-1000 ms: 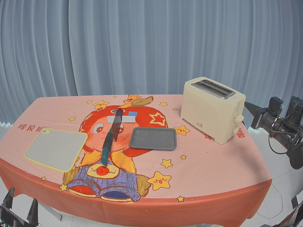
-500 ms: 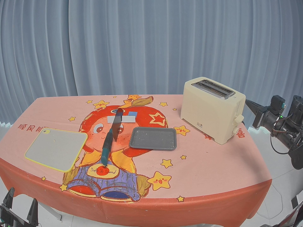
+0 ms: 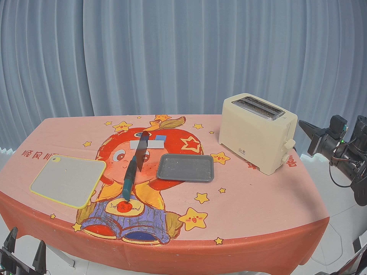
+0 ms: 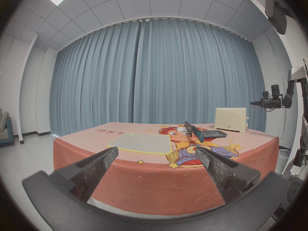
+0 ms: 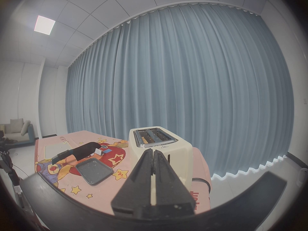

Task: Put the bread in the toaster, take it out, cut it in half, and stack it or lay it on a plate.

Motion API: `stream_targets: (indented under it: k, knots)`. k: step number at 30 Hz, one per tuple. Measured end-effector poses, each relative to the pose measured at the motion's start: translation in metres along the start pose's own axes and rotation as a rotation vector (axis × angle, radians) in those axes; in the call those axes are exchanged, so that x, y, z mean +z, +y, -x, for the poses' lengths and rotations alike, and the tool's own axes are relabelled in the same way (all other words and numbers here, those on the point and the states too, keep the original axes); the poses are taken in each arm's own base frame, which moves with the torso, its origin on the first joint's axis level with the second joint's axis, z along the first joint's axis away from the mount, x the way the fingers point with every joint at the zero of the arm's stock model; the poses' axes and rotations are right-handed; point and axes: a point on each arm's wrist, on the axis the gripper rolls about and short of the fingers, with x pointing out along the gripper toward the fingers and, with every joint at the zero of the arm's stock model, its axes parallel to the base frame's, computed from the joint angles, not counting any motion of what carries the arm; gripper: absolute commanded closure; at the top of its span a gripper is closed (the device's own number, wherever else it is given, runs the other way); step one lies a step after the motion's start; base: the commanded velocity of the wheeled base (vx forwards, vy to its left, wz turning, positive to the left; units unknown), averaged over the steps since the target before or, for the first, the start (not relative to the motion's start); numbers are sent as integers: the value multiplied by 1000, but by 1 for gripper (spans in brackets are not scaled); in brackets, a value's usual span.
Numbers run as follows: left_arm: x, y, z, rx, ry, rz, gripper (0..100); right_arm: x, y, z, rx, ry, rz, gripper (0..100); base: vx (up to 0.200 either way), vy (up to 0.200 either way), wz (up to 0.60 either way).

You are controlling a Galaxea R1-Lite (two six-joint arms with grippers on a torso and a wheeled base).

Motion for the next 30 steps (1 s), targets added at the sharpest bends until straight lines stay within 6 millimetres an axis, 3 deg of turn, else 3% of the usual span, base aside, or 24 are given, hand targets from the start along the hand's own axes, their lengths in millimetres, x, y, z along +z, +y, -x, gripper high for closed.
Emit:
stream_targets:
  k: [30]
  knots:
    - [0, 0, 0, 0, 0, 0, 0, 2, 5, 6, 9, -6, -13, 100, 0, 0, 0]
